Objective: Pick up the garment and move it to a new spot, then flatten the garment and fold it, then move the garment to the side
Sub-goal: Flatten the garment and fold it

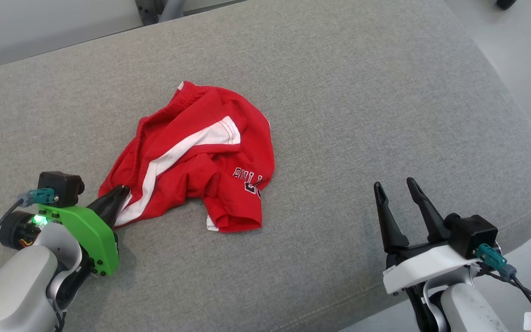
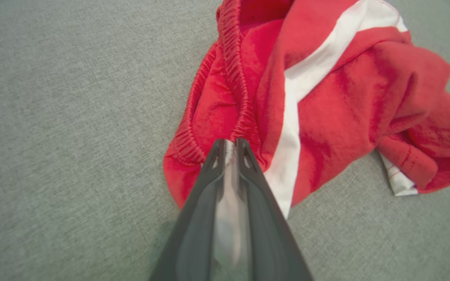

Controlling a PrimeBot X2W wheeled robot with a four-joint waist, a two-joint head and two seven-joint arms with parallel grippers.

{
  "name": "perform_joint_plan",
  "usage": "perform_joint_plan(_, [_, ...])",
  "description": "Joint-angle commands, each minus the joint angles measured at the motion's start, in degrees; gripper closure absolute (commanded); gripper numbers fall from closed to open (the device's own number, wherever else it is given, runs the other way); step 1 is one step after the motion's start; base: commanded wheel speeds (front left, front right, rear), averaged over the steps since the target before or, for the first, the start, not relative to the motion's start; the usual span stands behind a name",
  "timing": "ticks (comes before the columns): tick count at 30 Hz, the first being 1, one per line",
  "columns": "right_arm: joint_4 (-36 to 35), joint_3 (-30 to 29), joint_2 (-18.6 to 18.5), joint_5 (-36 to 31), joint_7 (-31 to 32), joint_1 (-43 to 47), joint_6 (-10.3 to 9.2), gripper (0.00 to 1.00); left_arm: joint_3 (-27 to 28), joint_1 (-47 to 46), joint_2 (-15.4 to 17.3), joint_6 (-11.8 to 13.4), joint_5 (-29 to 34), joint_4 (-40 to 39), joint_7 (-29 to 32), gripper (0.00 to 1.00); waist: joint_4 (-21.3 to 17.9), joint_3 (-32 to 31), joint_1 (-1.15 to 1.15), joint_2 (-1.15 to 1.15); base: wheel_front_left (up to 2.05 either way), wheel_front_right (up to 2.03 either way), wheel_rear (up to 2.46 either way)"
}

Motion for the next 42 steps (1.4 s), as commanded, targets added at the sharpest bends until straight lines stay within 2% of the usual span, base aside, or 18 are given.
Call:
perform_joint_plan(1, [0.12,-0.07,-0.04,-0.03,-0.18,-0.42,-0.04,0.0,-1.09,-1.13,0.77,-0.09,-0.75,0.75,-0.57,0.91,-0.22,0.0,0.0,0.28,0.0,0.0,0.0])
perform_joint_plan(3, [0.17,-0.1,-0.04,0.14,-0.18,-0.25,-0.04,0.0,-1.95,-1.42,0.97,-0.1,-1.36,1.22,-1.1,1.0,-0.34,-0.04,0.0,0.28,0.0,0.0,0.0])
perform_joint_plan(13, [0.31,-0.46,-0.04,0.17,-0.18,0.55,-0.04,0.0,-4.55,-2.7,1.24,-0.1,-5.43,1.72,-4.13,1.0,-0.25,-0.61,0.0,0.28,0.0,0.0,0.0])
perform_joint_plan(19, [0.09,-0.86,-0.04,-0.03,-0.18,0.79,-0.04,0.0,-1.46,-3.47,-0.34,-0.1,-13.52,-1.77,-7.39,1.0,0.5,-1.0,0.0,0.28,0.0,0.0,0.0])
perform_joint_plan(26, [0.16,-1.1,-0.03,-0.29,-0.18,1.39,-0.04,0.0,5.83,-2.45,-2.88,0.01,-25.7,-9.78,-11.26,1.0,1.89,-1.88,0.0,0.28,0.0,0.0,0.0])
perform_joint_plan(29, [0.28,-1.31,-0.04,-0.52,-0.18,1.69,-0.04,0.0,8.28,-2.15,-4.13,2.43,-27.52,-14.13,-12.76,1.0,2.72,-2.43,0.0,0.28,0.0,0.0,0.0])
perform_joint_plan(33, [0.35,-1.4,-0.04,-0.59,-0.18,2.03,-0.04,0.0,10.36,-1.69,-5.27,7.87,-28.05,-22.52,-13.97,1.0,3.82,-3.11,0.0,0.28,0.0,0.0,0.0])
perform_joint_plan(39, [0.51,-1.31,-0.05,-0.09,-0.18,1.94,-0.04,0.0,9.78,-3.12,-5.37,15.61,-24.08,-34.97,-14.26,1.0,4.83,-3.89,0.0,0.28,0.0,0.0,0.0])
perform_joint_plan(42, [0.53,-0.97,-0.05,0.24,-0.18,1.56,-0.04,0.0,8.83,-4.91,-6.76,18.34,-23.15,-38.89,-13.57,1.0,4.82,-4.08,0.0,0.28,0.0,0.0,0.0])
